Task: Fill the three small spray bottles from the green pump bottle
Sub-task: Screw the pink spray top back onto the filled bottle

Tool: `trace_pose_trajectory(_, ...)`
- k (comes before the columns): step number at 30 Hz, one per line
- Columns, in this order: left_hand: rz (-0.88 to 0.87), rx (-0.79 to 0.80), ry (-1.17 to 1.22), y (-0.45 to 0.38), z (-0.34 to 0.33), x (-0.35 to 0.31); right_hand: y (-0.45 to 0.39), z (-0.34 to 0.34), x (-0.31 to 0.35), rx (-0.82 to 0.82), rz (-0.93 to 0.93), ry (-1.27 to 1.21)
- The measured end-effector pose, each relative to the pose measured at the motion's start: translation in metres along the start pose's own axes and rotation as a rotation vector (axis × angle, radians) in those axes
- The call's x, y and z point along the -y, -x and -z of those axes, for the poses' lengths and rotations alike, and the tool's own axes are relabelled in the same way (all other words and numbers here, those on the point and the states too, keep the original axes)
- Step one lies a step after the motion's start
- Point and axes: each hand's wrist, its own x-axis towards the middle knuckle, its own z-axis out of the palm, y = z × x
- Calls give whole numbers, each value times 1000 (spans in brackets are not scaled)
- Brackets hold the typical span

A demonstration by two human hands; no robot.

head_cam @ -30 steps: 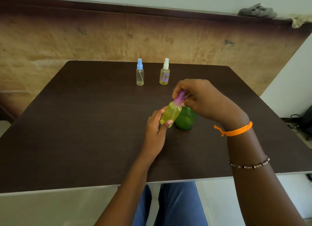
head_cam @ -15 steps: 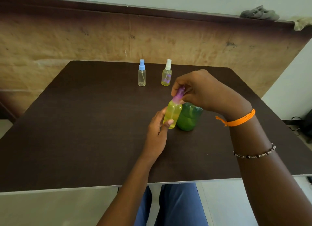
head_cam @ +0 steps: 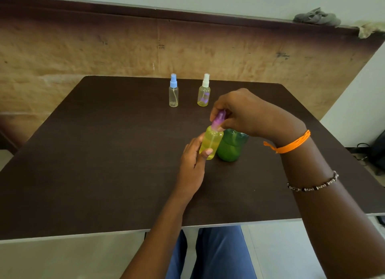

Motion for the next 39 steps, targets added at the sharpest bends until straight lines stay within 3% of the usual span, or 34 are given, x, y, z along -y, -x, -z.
trace_pose_trajectory(7, -63, -51, -71, 2, 0, -2, 3, -2, 12, 14, -117, 172)
trace_pose_trajectory(11, -73, -52, -91, 2, -1, -1, 5, -6, 16, -82, -203, 300)
trace_pose_trajectory(15, -35, -39, -78, 2, 1, -5, 5, -3, 10, -53, -195, 96)
trace_pose_trajectory(20, -21, -23, -48, 4, 0, -10, 6, 9, 2, 82, 38, 9)
trace_pose_trajectory(34, -73, -45, -163, 5, 0, -7, 6, -8, 2, 53, -95, -80)
trace_pose_trajectory(39, 58, -112, 174, 7, -1, -13, 3, -10, 0, -13, -9, -224)
